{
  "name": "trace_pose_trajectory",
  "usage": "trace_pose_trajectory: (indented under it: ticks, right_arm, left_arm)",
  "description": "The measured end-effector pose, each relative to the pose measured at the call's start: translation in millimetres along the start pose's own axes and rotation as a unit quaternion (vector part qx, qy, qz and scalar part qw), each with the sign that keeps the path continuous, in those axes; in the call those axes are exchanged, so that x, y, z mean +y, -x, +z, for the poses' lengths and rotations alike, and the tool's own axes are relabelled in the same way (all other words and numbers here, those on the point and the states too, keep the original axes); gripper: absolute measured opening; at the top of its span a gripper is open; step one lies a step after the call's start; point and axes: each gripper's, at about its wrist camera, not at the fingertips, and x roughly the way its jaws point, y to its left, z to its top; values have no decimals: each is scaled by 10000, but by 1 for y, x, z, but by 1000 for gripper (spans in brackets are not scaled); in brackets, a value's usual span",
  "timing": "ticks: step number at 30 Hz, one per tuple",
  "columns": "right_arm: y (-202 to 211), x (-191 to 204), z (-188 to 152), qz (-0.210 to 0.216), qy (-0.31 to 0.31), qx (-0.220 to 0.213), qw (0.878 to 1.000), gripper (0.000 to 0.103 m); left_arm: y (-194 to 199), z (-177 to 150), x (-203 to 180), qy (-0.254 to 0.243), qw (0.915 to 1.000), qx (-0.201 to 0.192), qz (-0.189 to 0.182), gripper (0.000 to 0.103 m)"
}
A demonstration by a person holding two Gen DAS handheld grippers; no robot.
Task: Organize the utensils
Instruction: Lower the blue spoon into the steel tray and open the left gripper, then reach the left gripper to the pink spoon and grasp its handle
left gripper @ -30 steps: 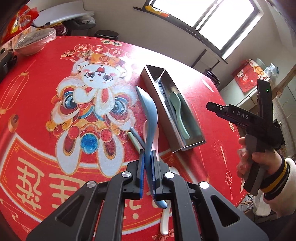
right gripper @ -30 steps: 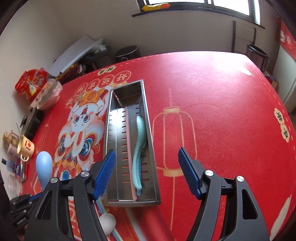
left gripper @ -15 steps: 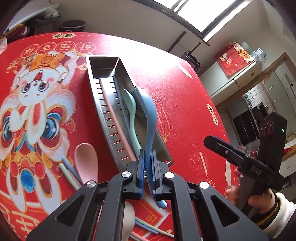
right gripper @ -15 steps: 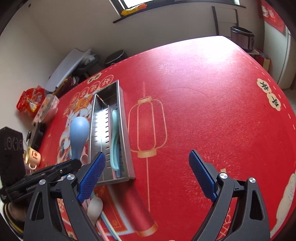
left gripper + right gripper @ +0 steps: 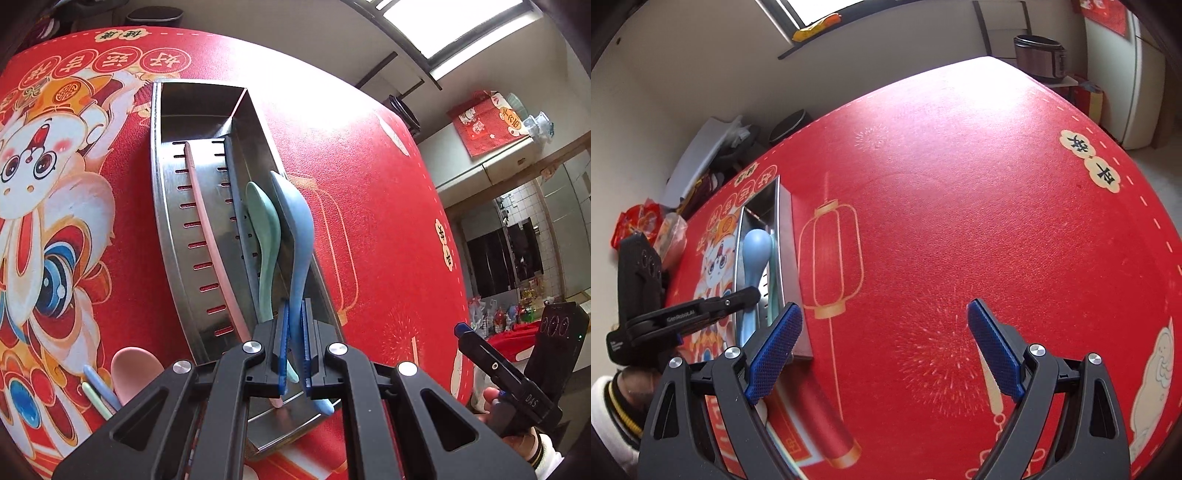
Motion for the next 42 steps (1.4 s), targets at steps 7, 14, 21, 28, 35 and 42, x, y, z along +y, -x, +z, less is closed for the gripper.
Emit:
trace_pose_trajectory:
  ticks: [7, 14, 21, 28, 35, 42]
  right_arm:
    - [-4, 4, 4, 16, 29, 42, 10000, 88]
    - [-9, 6, 2, 7, 32, 119, 9999, 88]
    - [-8, 5, 2, 28, -11, 122, 9999, 88]
    - [-2, 17, -1, 121, 133, 119, 9998, 88]
    - [-3, 41, -14, -5, 434, 261, 9987, 88]
    - [-10, 71, -22, -131, 830, 391, 9957, 88]
  left_arm:
    - [-12, 1, 5, 103, 9999, 118, 36, 6]
    - [-20, 5, 7, 154, 9996, 170, 161, 6]
    - [-16, 3, 9, 121, 9994, 153, 288, 10]
    - [15, -6, -9, -476, 9971, -85, 594, 19]
    - [57, -38, -23, -1144, 9856, -445, 1160, 21]
    - [86, -73, -10, -1129, 9789, -610, 1589, 24]
